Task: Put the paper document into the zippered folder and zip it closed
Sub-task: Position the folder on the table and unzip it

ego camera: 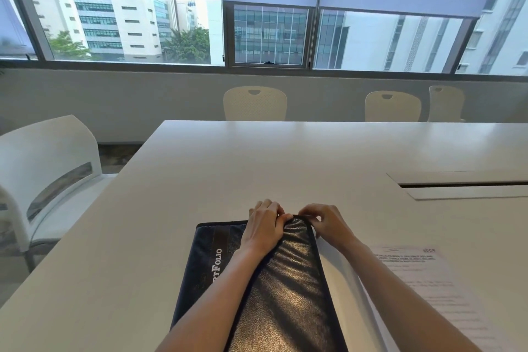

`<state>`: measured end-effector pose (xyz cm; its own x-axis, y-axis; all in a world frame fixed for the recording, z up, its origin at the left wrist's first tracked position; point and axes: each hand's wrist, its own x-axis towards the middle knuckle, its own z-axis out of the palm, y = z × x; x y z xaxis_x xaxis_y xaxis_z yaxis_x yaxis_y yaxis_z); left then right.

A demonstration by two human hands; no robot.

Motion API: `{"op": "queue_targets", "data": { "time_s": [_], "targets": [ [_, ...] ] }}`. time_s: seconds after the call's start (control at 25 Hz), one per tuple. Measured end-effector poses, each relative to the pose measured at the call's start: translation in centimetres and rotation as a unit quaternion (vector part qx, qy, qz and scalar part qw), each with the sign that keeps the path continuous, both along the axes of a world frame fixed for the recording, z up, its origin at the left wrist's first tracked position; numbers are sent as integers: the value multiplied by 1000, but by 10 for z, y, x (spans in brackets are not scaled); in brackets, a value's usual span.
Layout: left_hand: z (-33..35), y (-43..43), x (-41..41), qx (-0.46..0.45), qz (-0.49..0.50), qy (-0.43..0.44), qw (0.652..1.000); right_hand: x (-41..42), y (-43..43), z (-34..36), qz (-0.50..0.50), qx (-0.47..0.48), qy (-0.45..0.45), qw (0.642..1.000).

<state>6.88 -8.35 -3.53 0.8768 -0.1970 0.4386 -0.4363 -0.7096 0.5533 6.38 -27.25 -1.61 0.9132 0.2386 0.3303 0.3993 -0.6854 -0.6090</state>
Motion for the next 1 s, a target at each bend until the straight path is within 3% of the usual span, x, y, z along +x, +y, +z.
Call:
{"op": "queue_targets", "data": {
  "time_s": [0.64,0.88,1.0],
  "targets": [
    [6,3,0,22,23,16,999,-103,-25,-9,18,-103,-38,994],
    [13,-5,-5,99,24,10,995,-115,-18,-11,-30,-131,-53,990],
    [18,-13,-22,124,-18,-37,991,-113,-13,-13,-60,-119,-59,989]
  ]
}}
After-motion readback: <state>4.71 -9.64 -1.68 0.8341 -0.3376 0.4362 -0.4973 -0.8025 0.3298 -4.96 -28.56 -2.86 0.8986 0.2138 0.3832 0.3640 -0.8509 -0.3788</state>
